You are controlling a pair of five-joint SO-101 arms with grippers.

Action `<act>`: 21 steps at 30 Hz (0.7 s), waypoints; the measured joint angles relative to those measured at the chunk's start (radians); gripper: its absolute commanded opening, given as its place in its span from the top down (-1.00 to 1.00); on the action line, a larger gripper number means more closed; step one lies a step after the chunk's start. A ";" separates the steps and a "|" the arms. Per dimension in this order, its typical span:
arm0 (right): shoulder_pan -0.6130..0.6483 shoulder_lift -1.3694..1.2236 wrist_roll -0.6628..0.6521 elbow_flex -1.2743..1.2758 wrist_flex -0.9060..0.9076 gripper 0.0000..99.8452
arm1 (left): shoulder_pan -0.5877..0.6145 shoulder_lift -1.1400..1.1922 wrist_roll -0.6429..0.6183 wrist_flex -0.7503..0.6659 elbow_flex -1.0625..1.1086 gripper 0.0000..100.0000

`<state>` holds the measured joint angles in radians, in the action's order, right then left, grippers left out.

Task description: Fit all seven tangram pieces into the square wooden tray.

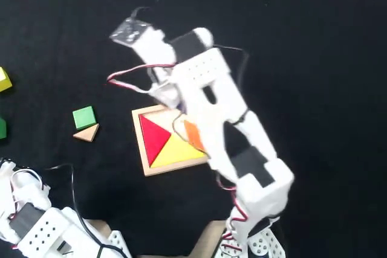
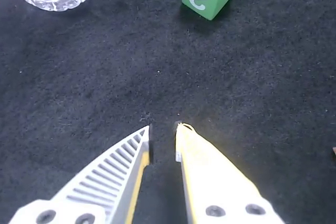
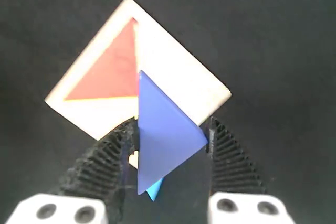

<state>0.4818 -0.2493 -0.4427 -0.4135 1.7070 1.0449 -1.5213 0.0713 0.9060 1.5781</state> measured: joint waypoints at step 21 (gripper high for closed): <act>-0.074 0.057 -0.052 0.594 -0.514 0.75 | -0.109 0.000 0.095 -0.006 0.037 0.80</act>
<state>0.4081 -0.1926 -0.4948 0.1803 1.1930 0.9360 -1.5213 0.1665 0.8999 1.6149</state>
